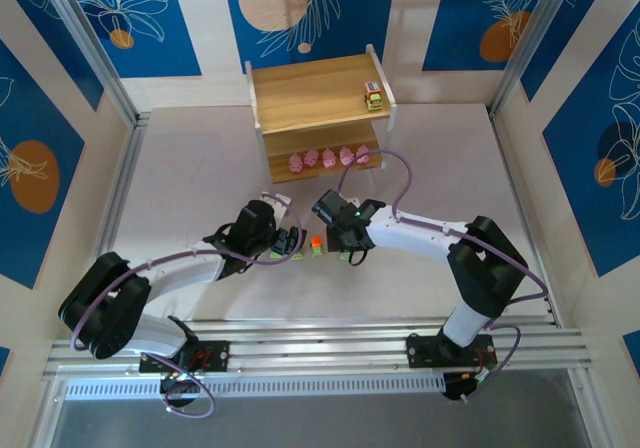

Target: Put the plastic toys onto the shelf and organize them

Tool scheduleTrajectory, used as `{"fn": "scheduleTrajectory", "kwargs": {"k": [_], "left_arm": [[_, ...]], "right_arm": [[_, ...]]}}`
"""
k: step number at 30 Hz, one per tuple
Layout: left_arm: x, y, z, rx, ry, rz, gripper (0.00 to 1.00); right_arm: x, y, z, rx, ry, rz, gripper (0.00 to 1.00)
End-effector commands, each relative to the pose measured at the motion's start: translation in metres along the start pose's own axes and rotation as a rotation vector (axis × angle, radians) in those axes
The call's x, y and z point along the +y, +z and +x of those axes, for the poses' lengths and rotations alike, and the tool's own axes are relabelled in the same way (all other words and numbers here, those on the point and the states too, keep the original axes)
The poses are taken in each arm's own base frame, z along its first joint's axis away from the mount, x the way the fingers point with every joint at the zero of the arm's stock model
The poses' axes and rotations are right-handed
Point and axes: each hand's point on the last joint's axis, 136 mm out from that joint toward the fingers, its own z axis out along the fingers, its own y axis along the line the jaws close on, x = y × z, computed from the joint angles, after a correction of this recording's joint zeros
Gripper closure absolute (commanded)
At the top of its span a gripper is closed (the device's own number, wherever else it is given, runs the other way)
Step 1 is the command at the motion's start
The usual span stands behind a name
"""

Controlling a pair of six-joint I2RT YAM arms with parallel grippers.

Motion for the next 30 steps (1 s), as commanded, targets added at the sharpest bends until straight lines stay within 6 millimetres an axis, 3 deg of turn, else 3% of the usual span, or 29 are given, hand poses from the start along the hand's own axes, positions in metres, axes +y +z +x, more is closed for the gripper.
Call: {"fn": "scheduleTrajectory", "kwargs": {"k": [1, 15, 30], "left_arm": [[-0.004, -0.003, -0.008, -0.022, 0.009, 0.010, 0.18], [-0.004, -0.003, -0.008, -0.022, 0.009, 0.011, 0.17], [-0.004, -0.003, -0.008, -0.022, 0.008, 0.012, 0.18]], "right_arm": [[0.000, 0.010, 0.010, 0.046, 0.005, 0.002, 0.49], [0.000, 0.018, 0.017, 0.071, -0.008, 0.003, 0.60], [-0.002, 0.021, 0.021, 0.085, -0.028, 0.021, 0.62]]}}
